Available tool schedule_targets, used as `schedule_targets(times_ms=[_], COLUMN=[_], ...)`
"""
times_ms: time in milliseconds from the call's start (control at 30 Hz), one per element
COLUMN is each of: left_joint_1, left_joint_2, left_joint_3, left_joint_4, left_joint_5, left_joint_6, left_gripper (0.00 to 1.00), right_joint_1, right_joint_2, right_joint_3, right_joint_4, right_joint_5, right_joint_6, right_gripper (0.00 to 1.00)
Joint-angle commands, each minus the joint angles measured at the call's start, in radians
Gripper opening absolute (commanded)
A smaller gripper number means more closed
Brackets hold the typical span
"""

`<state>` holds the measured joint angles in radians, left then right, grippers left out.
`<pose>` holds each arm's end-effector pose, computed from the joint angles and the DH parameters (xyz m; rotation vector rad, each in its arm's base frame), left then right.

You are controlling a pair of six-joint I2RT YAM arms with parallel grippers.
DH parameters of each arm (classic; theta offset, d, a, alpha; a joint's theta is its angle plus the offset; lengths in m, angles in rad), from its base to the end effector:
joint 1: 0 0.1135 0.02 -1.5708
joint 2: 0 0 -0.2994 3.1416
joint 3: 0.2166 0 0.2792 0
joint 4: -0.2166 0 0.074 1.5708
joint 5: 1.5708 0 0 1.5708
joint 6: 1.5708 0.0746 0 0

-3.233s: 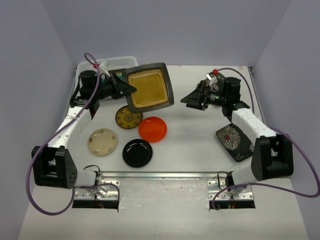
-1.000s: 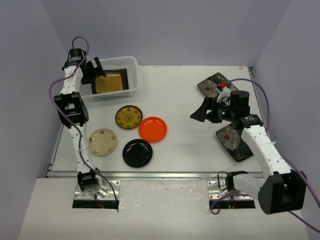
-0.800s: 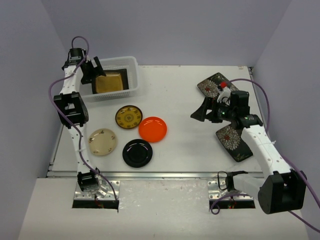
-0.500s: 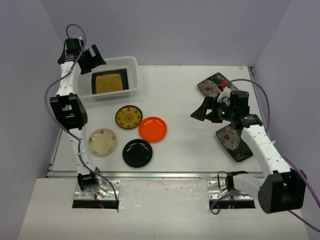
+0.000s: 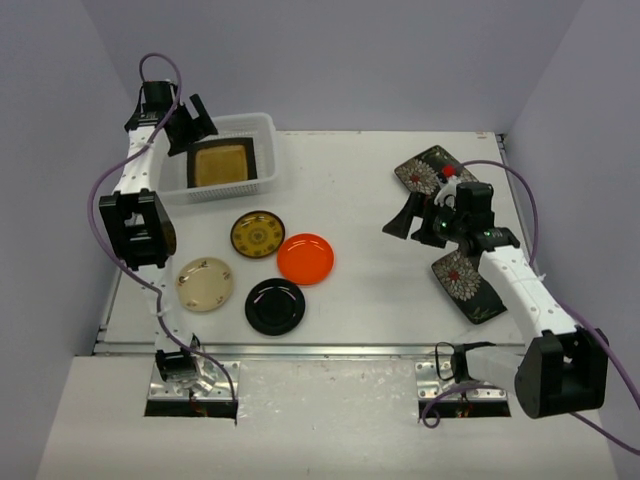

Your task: Place the plates into the plastic bin on the countertop

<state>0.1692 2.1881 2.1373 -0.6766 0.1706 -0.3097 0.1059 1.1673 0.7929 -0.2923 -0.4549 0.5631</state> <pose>0.5727 0.0850 0.3056 -0.4594 2.2536 -0.2684 0.2839 0.0631 0.2578 0.2678 2.2849 0.8643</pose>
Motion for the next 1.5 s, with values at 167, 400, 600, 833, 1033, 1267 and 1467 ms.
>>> schedule_targets(times_ms=[167, 400, 600, 833, 1033, 1267, 1467], left_joint_1=[-0.073, -0.066, -0.066, -0.087, -0.115, -0.130, -0.132], left_joint_2=[-1.006, -1.264, -1.434, -1.436, -1.447, -1.467, -1.479], left_joint_3=[-1.000, -1.238, -1.358, -1.408, -1.407, -1.409, -1.409], left_joint_4=[0.463, 0.346, 0.278, 0.290, 0.286, 0.284, 0.285], left_joint_5=[0.215, 0.153, -0.104, -0.020, -0.005, -0.001, 0.011], left_joint_6=[-0.349, -0.246, -0.160, -0.097, -0.073, -0.066, -0.056], left_gripper=[1.00, 1.00, 1.00, 1.00, 1.00, 1.00, 1.00], right_joint_1=[-0.116, -0.247, -0.297, -0.329, -0.371, -0.396, -0.412], right_joint_2=[0.283, 0.564, 0.648, 0.679, 0.797, 0.898, 0.984], right_joint_3=[0.190, 0.352, 0.379, 0.276, 0.332, 0.362, 0.372], right_joint_4=[0.082, 0.110, 0.114, 0.370, 0.408, 0.417, 0.455], right_joint_5=[0.362, 0.281, 0.404, 0.341, 0.264, 0.258, 0.201], right_joint_6=[0.250, 0.319, 0.356, 0.351, 0.389, 0.435, 0.464], right_gripper=[0.99, 0.99, 0.99, 0.99, 0.92, 0.51, 0.27])
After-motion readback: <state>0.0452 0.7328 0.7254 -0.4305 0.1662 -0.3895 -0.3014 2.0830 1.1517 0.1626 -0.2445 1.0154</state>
